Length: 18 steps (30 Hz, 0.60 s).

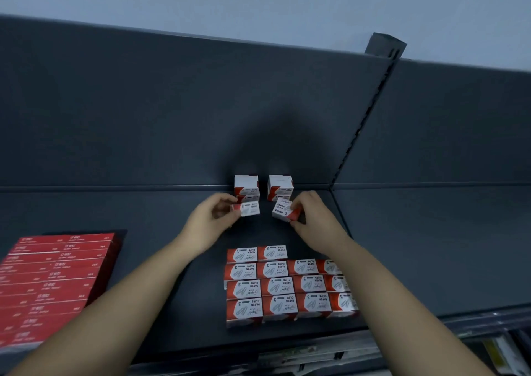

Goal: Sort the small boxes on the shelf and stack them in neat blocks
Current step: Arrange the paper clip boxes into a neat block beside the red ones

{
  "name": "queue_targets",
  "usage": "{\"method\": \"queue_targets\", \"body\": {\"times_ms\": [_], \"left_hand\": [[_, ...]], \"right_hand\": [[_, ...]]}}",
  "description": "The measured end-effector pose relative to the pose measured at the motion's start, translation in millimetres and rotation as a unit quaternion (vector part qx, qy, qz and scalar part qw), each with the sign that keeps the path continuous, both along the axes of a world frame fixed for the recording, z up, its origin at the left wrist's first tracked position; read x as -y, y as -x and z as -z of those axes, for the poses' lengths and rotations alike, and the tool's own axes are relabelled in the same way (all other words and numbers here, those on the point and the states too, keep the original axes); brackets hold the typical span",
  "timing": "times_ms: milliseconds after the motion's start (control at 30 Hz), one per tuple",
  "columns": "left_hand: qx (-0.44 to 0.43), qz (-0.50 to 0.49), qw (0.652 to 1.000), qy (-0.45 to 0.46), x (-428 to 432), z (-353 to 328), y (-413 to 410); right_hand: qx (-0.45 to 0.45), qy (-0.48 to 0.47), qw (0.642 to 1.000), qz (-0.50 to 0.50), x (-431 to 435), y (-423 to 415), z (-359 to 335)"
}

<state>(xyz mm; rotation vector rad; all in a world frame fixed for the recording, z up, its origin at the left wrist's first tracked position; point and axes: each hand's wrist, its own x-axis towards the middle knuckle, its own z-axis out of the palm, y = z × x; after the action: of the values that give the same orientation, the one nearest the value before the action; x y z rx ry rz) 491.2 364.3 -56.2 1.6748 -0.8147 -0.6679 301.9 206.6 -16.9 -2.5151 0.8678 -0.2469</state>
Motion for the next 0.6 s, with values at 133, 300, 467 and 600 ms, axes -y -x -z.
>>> {"method": "queue_targets", "body": {"times_ms": [133, 300, 467, 600], "left_hand": [[-0.131, -0.037, 0.991, 0.004, 0.7, -26.6, 4.4], [-0.194, -0.006, 0.98, 0.041, 1.6, -54.9, 16.9], [-0.145, 0.006, 0.989, 0.01, -0.1, -71.7, 35.4], [-0.175, -0.005, 0.985, 0.01, -3.8, -80.9, 52.6]], "right_hand": [[0.06, -0.013, 0.998, -0.01, -3.8, 10.6, -10.5], [0.132, -0.019, 0.989, -0.057, -11.3, 19.1, -22.3], [0.188, 0.012, 0.979, -0.076, -14.8, 33.1, -32.5], [0.212, 0.004, 0.973, -0.088, -18.5, 44.2, -38.3]]}}
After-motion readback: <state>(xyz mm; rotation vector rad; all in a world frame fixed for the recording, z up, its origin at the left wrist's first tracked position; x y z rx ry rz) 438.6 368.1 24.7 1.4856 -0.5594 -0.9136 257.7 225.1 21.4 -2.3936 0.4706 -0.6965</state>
